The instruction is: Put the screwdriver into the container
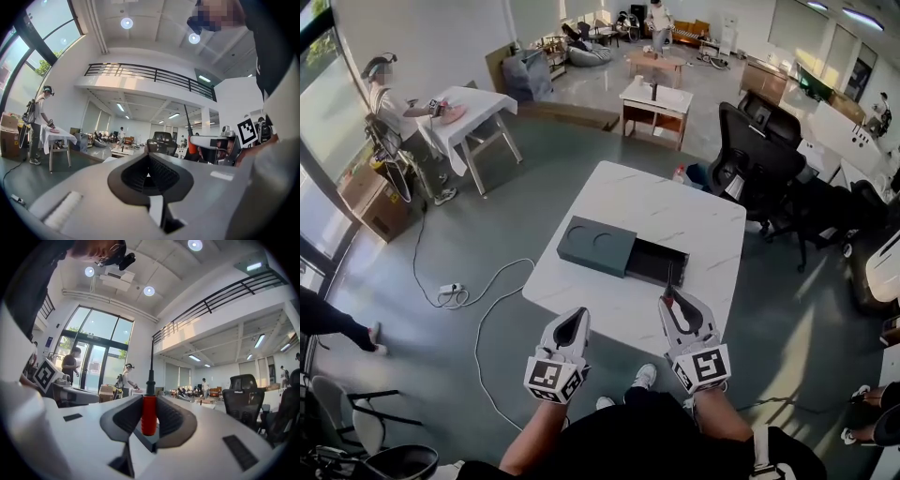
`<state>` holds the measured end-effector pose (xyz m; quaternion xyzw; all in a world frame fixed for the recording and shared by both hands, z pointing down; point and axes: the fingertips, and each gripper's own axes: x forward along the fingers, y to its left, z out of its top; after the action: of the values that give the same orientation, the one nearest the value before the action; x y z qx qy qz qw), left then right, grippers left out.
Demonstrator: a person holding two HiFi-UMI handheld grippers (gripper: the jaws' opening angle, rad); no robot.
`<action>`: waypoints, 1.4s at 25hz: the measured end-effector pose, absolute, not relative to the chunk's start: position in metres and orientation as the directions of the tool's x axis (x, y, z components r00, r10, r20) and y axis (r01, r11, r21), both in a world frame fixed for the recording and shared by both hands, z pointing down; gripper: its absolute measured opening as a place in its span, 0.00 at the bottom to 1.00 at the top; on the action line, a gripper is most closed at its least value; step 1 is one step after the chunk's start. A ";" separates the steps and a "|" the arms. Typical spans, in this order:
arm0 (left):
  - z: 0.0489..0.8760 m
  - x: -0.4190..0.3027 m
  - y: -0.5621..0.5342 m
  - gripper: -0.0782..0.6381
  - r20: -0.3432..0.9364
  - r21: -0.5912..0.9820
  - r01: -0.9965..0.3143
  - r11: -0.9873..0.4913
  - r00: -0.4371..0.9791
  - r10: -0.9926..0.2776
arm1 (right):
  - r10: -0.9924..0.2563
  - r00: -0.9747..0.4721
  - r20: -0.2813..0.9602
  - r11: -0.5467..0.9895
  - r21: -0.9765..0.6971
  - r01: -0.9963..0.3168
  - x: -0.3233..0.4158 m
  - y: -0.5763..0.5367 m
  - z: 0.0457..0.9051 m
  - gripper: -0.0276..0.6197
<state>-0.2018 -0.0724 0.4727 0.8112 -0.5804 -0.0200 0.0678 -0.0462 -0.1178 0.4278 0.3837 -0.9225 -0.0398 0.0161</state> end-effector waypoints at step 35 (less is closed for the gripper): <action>0.509 -0.152 -0.243 0.12 0.165 0.059 -0.894 -0.444 0.447 -0.879 | -0.721 -0.672 0.167 0.685 0.023 -0.729 0.002 -0.257 0.511 0.19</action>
<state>-0.1523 -0.2428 0.5085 0.8478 -0.5229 0.0548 0.0688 0.0017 -0.2570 0.5110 0.3964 -0.9141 0.0226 0.0816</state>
